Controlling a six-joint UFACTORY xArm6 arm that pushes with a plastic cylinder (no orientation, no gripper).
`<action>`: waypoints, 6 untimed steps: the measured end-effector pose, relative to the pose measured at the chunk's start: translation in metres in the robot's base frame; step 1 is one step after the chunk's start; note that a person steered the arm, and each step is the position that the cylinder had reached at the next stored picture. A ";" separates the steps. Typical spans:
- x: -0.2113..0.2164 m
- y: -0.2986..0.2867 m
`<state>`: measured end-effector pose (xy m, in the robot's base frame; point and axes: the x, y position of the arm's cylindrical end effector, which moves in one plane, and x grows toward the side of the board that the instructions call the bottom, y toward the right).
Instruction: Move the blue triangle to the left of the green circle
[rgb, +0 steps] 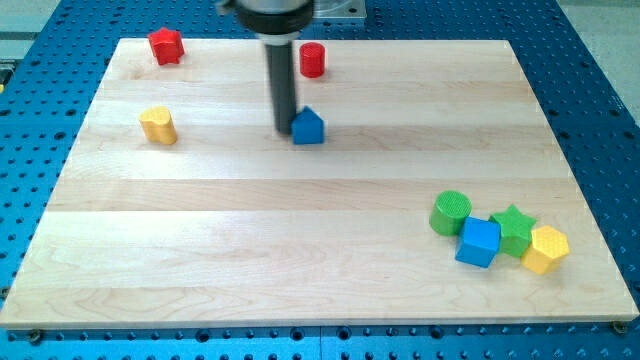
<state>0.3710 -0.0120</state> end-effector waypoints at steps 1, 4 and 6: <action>0.006 0.072; 0.032 0.049; 0.100 0.085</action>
